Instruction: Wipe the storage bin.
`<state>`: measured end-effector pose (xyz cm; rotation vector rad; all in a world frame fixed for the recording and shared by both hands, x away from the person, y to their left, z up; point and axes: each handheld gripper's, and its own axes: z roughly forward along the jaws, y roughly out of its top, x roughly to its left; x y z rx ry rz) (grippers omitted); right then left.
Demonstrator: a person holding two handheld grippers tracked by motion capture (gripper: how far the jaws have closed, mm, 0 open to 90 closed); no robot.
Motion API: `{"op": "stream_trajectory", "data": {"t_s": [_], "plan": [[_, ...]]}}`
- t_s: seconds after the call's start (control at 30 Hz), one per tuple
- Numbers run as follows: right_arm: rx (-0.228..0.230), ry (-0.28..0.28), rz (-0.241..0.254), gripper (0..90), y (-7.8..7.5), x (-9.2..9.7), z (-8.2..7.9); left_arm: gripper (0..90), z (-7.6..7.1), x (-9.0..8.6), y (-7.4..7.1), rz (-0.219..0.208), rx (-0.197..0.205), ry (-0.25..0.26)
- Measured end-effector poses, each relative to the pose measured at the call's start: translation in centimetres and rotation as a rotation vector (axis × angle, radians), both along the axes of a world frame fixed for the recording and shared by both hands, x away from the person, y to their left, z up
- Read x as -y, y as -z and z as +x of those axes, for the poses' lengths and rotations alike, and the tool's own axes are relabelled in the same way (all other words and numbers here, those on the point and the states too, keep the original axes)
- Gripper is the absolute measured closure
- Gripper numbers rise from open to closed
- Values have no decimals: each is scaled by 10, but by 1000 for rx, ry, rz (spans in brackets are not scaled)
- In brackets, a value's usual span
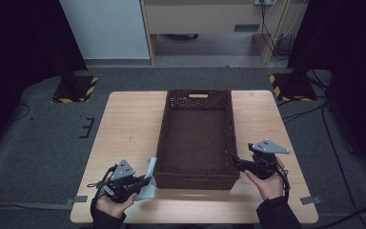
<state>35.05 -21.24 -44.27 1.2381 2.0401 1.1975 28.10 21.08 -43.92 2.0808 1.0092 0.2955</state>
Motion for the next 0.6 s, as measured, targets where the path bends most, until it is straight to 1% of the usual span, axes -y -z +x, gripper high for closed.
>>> {"op": "stream_trajectory", "data": {"t_s": [0.03, 0.07, 0.13, 0.17, 0.27, 0.4, 0.43, 0.47, 0.5, 0.53, 0.6], "plan": [[-4, -4, -6, 247, 1, 0, 0, 842, 1, 0, 5, 10, -11, -9], [-6, -5, -10, 246, 2, 0, 1, 843, 3, 0, 11, 19, -31, -13], [-13, -3, -14, 242, 4, -1, 0, 843, 5, -1, 18, 31, -57, -25], [-9, -6, -20, 244, 4, -2, 1, 843, 5, -1, 20, 33, -66, -28], [-12, -9, -22, 242, 4, -2, 1, 842, 2, -1, 14, 5, -47, -19], [-10, -6, -17, 241, 3, -2, 1, 842, -4, -3, -6, -56, 7, -14], [-5, -4, -18, 241, 3, -2, 1, 842, -6, -3, -9, -65, 17, -12], [-5, -4, -15, 241, 2, -2, 1, 842, -7, -3, -11, -70, 27, -10], [-3, -2, -12, 241, 2, -2, 1, 842, -8, -2, -12, -72, 25, -11], [-2, -2, -12, 241, 2, -2, 1, 842, -8, -1, -11, -65, 25, -10], [-6, -7, -17, 241, 2, -3, 1, 842, -5, 3, -4, -43, 11, -16]]}}
